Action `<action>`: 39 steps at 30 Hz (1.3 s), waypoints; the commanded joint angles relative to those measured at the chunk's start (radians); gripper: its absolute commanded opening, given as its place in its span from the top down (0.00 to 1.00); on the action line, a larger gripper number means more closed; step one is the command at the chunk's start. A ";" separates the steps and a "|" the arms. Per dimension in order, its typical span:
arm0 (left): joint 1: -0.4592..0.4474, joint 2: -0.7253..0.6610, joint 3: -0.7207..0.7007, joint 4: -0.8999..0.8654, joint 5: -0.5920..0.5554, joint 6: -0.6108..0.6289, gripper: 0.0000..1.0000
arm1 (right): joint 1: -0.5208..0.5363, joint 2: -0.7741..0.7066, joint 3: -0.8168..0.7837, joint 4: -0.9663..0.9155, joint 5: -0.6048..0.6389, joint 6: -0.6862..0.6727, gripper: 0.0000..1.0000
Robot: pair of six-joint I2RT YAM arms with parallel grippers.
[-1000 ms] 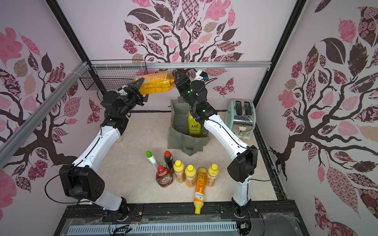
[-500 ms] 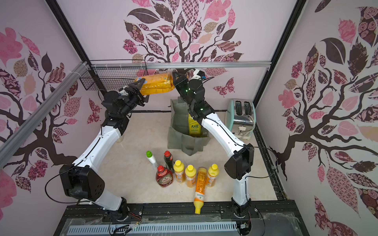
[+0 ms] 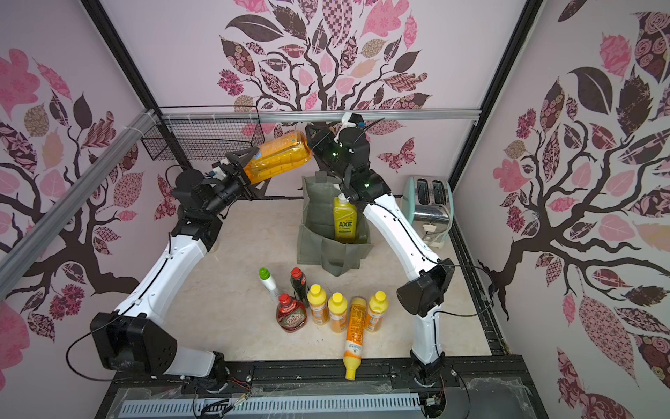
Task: Pack dish soap into the shopping bag
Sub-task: Pick up the bottle of dish soap from the shopping bag, then place the bottle of dish soap in the shopping bag.
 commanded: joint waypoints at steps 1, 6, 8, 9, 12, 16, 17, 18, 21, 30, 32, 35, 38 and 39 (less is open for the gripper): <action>0.040 -0.104 0.054 -0.127 0.076 0.204 0.03 | -0.110 -0.070 0.092 -0.070 -0.028 -0.142 1.00; 0.039 -0.129 0.129 -0.449 0.131 0.437 0.03 | -0.194 -0.105 0.135 -0.163 -0.116 -0.235 1.00; 0.039 -0.130 0.152 -0.558 0.141 0.524 0.02 | -0.214 -0.122 0.143 -0.196 -0.136 -0.289 1.00; 0.040 -0.128 0.152 -0.595 0.143 0.552 0.02 | -0.222 -0.131 0.142 -0.207 -0.144 -0.308 1.00; 0.035 -0.122 0.153 -0.663 0.150 0.610 0.02 | -0.257 -0.154 0.142 -0.252 -0.160 -0.361 1.00; -0.036 -0.067 0.227 -0.794 0.118 0.734 0.02 | -0.279 -0.169 0.142 -0.284 -0.160 -0.498 1.00; -0.069 -0.042 0.266 -0.843 0.102 0.781 0.02 | -0.279 -0.168 0.141 -0.285 -0.173 -0.531 1.00; -0.098 -0.021 0.296 -0.884 0.090 0.821 0.02 | -0.279 -0.164 0.141 -0.281 -0.196 -0.551 1.00; -0.165 0.033 0.358 -1.003 0.046 0.927 0.02 | -0.278 -0.146 0.147 -0.257 -0.302 -0.586 1.00; -0.235 0.103 0.395 -1.193 -0.043 1.107 0.02 | -0.208 -0.117 0.147 -0.233 -0.433 -0.799 1.00; -0.274 0.126 0.435 -1.258 -0.106 1.162 0.02 | -0.194 -0.106 0.148 -0.237 -0.458 -0.818 1.00; -0.299 0.136 0.463 -1.297 -0.202 1.205 0.02 | -0.164 -0.093 0.145 -0.240 -0.478 -0.859 1.00; -0.298 0.131 0.462 -1.300 -0.294 1.225 0.02 | -0.125 -0.094 0.114 -0.207 -0.495 -0.892 1.00; -0.298 0.126 0.455 -1.291 -0.319 1.230 0.02 | -0.122 -0.101 0.078 -0.173 -0.517 -0.887 1.00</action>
